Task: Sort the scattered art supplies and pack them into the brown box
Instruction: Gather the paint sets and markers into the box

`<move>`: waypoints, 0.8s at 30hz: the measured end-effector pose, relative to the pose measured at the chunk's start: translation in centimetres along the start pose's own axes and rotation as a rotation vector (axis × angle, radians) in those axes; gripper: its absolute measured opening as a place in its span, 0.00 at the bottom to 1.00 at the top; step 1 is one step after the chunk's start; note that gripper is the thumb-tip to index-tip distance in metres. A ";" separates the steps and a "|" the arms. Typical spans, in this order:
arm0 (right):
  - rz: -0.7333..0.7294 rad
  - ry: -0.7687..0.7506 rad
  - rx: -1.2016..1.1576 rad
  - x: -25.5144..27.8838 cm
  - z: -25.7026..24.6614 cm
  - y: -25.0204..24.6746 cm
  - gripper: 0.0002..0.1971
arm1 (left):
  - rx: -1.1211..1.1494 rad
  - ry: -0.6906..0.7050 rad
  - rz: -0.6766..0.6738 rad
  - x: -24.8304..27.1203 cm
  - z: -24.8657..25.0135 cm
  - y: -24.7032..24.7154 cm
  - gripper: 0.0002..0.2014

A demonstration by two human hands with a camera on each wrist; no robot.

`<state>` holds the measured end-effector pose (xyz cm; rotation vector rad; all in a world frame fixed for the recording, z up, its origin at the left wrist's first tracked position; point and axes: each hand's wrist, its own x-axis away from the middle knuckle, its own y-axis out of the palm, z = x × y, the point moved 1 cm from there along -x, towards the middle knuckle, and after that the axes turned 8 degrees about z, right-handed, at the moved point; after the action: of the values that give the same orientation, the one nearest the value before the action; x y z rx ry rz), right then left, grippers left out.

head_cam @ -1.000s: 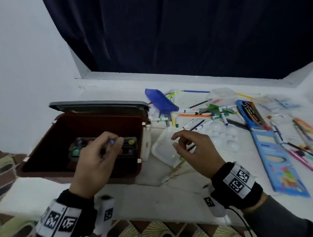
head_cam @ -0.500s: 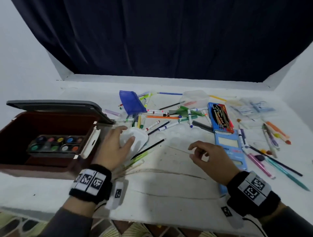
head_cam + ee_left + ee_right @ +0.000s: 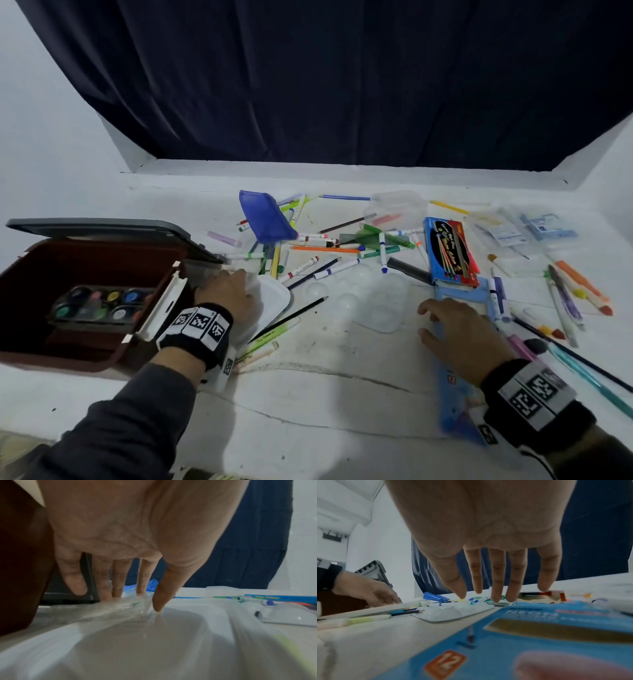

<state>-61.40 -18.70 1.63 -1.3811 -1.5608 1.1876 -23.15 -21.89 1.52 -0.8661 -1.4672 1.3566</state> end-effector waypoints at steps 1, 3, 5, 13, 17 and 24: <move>-0.017 0.019 0.054 -0.2 0.4 -0.2 0.15 | -0.012 0.002 0.020 0.3 0.3 0.1 0.26; -0.042 0.055 0.161 -0.5 1.1 -0.6 0.19 | -0.039 0.031 0.077 0.9 0.6 0.4 0.26; -0.090 0.078 0.262 -0.6 1.7 -0.7 0.23 | -0.061 0.058 0.109 1.3 0.4 0.8 0.26; 0.037 0.049 0.234 -2.7 2.6 -2.0 0.20 | 0.154 0.172 0.361 3.6 0.6 -0.2 0.25; 0.087 0.057 0.258 -6.5 3.4 -2.9 0.21 | 0.180 0.279 0.537 5.7 0.5 -1.3 0.24; -0.074 0.193 0.343 -11.1 5.2 -1.1 0.36 | 0.281 0.565 0.650 9.9 1.2 -2.2 0.24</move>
<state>-64.82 -30.49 1.69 -1.1641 -1.1985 1.1752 -27.26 -13.37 5.39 -1.4613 -0.5541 1.5464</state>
